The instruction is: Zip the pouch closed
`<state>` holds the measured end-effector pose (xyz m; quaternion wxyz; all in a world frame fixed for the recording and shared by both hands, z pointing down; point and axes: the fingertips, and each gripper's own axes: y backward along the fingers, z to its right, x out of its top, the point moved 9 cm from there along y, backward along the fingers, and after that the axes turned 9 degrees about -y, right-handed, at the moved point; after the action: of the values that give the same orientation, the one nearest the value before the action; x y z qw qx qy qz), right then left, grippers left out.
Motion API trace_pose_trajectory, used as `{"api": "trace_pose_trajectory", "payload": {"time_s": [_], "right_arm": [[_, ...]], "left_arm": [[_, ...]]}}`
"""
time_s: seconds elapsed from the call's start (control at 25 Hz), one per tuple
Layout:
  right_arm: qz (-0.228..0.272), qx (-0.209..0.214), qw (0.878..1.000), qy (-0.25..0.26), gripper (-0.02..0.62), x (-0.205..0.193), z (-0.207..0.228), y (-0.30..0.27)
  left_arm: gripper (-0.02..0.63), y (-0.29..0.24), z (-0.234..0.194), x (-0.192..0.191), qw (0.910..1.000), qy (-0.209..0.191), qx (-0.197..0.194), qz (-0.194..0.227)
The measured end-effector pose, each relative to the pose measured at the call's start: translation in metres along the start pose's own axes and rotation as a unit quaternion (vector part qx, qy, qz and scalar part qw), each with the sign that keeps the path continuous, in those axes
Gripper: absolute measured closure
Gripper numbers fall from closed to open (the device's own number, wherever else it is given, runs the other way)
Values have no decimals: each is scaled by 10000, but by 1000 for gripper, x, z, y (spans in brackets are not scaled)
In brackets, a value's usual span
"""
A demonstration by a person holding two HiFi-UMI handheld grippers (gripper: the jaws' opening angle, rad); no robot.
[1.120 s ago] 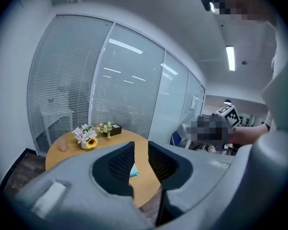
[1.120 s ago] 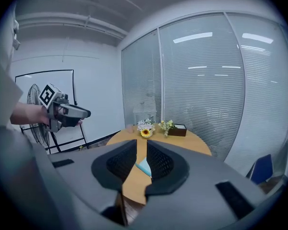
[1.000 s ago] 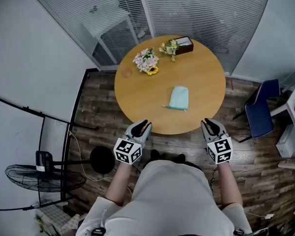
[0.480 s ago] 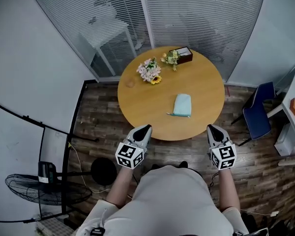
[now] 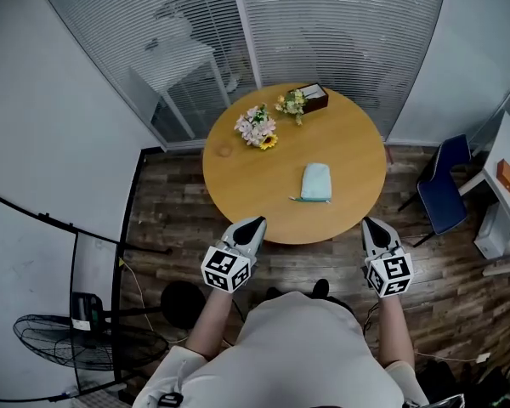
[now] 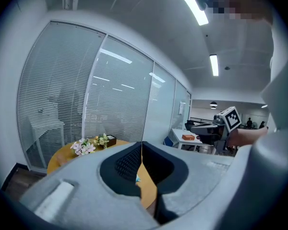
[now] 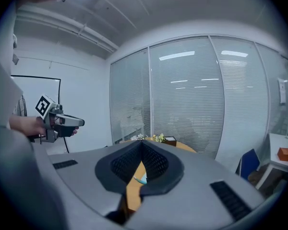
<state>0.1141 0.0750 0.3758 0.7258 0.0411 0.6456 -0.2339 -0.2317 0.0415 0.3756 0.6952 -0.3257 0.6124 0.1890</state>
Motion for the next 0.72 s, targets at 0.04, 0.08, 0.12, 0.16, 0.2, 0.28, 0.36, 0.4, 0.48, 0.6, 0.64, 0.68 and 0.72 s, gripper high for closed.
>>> {"api": "trace_pose_trajectory", "payload": {"time_s": [0.04,0.08,0.12,0.16,0.2,0.28,0.36,0.4,0.48,0.6,0.64,0.68,0.72], "right_arm": [[-4,-12,10000,-4,592,0,0,2],[-6,-21,10000,-12,592,-1,1,3],[-7,-29,10000,-24,592,-1,1,5],[-5,-36,10000,-41,592,-2,2,6],[-7,-43,10000,-58,592,-3,3,7],[-23,-53,10000,-74,592,-4,4,7],[-43,-45,10000,-66,592,-5,4,6],[-49,-37,10000,-56,592,-5,5,6],[-57,-13,10000,-44,592,-6,6,6],[-78,65,9999,-73,592,-5,8,4],[-90,84,9999,-73,592,-6,8,3],[-103,94,9999,-65,592,-6,9,2],[-116,100,9999,-55,592,-6,9,2]], "left_arm": [[584,-1,1,-2,10000,18,-30,-8],[584,-2,2,-3,10000,32,-57,-16],[584,-3,3,-4,10000,38,-81,-19],[586,-4,4,-4,9999,37,-103,-18],[586,-4,5,-4,9999,35,-120,-14],[586,-5,5,-3,9999,37,-130,-9],[586,-5,5,-3,9999,48,-127,-15],[586,-6,6,-4,9999,50,-129,-24],[586,-7,6,-4,9999,48,-139,-47],[586,-10,5,-3,9998,116,-150,-36],[586,-11,4,-3,9998,151,-149,-26],[586,-11,4,-4,9997,179,-145,-18],[586,-12,3,-4,9997,201,-139,-12]]}}
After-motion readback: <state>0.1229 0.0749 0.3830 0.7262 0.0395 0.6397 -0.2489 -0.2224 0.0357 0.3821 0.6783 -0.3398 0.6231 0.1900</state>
